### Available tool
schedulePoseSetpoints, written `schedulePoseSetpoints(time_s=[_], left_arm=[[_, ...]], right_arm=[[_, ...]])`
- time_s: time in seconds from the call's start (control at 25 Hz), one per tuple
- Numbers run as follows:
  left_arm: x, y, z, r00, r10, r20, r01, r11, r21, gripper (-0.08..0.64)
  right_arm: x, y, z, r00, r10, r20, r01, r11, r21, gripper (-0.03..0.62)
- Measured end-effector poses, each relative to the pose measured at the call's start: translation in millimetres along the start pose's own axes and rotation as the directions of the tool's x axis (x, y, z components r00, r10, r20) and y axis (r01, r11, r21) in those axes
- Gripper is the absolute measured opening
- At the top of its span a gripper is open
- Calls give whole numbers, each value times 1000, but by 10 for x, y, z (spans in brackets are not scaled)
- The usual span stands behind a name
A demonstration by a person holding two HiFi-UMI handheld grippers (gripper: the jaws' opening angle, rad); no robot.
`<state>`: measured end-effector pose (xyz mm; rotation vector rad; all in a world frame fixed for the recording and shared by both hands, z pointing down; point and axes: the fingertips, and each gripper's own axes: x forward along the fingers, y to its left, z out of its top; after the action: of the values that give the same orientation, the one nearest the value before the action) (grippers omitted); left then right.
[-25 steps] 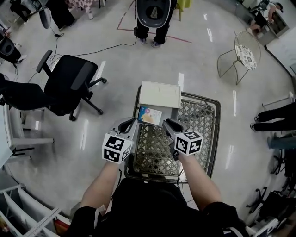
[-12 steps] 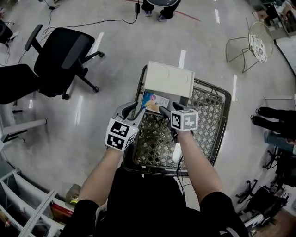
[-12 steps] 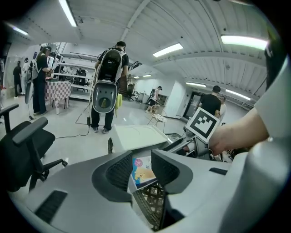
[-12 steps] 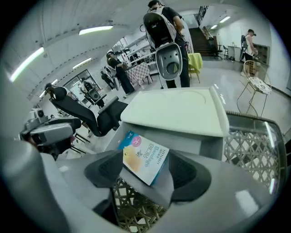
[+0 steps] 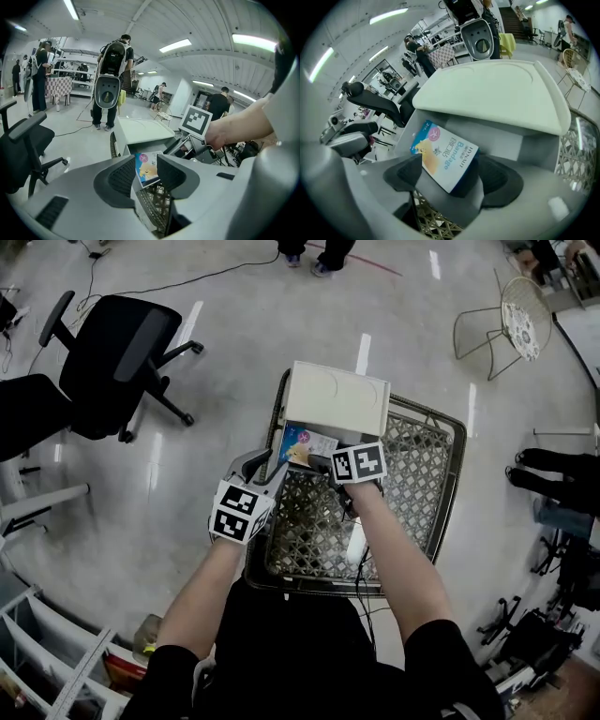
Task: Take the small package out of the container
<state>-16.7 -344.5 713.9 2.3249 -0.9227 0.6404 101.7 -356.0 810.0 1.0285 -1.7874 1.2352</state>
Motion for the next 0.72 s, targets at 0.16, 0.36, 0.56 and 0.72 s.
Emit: schedulePoseSetpoints(time_s=[0.16,0.36,0.56,0.72], left_arm=[[14,-51,-42,1000,-1,-3,1,1000,-1,130],[-42,-92,-123,1000,16,-16,-16,1000,13,130],[-98,-127,-216,999,32,-35,-31,999,33,137],[-116,-205,-202,999,31,-20,-30,999,46,140]], right_arm=[[48,-158,-45,997,-77,-23,77,997,-16,350],[11,-79,26,999,-33,32,35,998,-54,242],[-207,22,156,989,9,147,-11,1000,17,215],[-427,146,248,972,60,229,-69,997,31,163]])
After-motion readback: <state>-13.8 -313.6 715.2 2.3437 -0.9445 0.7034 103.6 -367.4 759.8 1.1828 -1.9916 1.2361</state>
